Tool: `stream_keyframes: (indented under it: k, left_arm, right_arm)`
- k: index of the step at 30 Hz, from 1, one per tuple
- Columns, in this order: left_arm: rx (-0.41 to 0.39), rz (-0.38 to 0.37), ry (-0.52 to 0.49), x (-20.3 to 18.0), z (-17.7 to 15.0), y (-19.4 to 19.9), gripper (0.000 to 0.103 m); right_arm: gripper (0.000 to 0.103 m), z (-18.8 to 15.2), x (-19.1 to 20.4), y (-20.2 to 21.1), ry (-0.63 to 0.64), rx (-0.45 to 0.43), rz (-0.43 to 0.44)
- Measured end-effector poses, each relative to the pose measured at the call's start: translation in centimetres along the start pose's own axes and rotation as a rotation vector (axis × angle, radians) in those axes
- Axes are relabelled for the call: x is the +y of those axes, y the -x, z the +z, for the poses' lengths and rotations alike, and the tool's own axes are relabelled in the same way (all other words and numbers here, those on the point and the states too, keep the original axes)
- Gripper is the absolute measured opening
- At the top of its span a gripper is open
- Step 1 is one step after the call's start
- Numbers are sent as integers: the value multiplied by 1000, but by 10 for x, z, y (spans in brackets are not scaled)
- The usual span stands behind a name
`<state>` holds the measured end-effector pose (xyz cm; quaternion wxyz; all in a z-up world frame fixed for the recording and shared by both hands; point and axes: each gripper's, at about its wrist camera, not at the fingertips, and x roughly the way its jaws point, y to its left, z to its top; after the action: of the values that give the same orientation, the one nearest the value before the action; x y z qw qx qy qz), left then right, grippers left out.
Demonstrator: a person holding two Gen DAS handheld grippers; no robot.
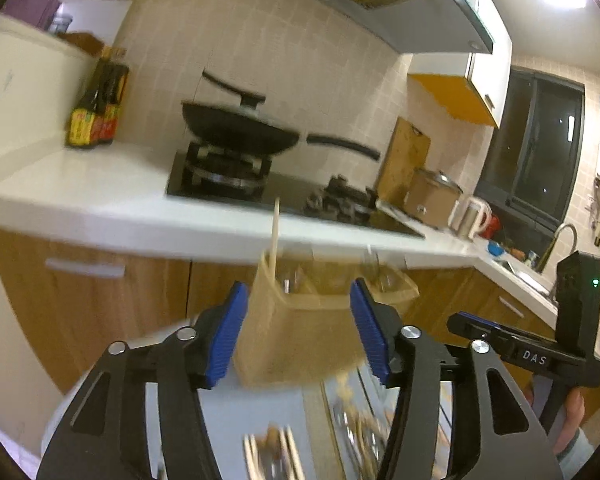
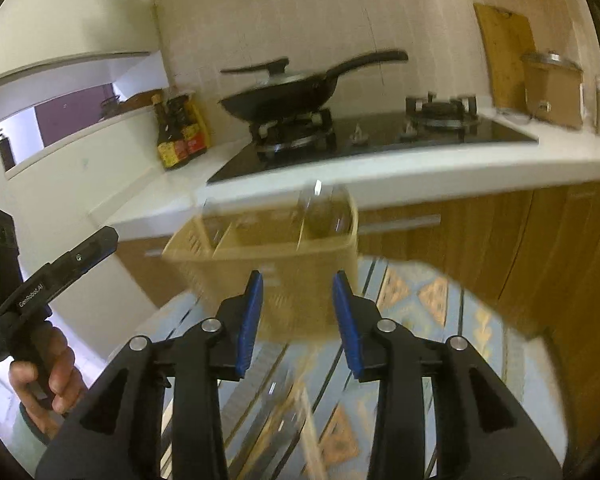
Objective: Organize utensils
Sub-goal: 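Open both tools to drop the chopstick and spoon into the basket, then grasp a pair of chopsticks with the left tool while the right tool grasps another pair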
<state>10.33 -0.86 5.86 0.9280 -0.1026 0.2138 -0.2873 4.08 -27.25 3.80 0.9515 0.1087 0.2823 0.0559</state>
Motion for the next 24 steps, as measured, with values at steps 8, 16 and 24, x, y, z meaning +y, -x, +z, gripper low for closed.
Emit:
stream_keyframes:
  k: [8,16,24]
  left_arm:
    - [191,130,70,22,-70,27,51]
    - [471,171,14,28,-117,-3,37]
    - [604,221,-83,18,-123,-26,24]
  right_arm:
    - [33,-75,-5,4,-47,173,13]
    - [33,-109,-9,-9,-30,320,-45]
    - [33,-122,-11,-23,-7,450,-73]
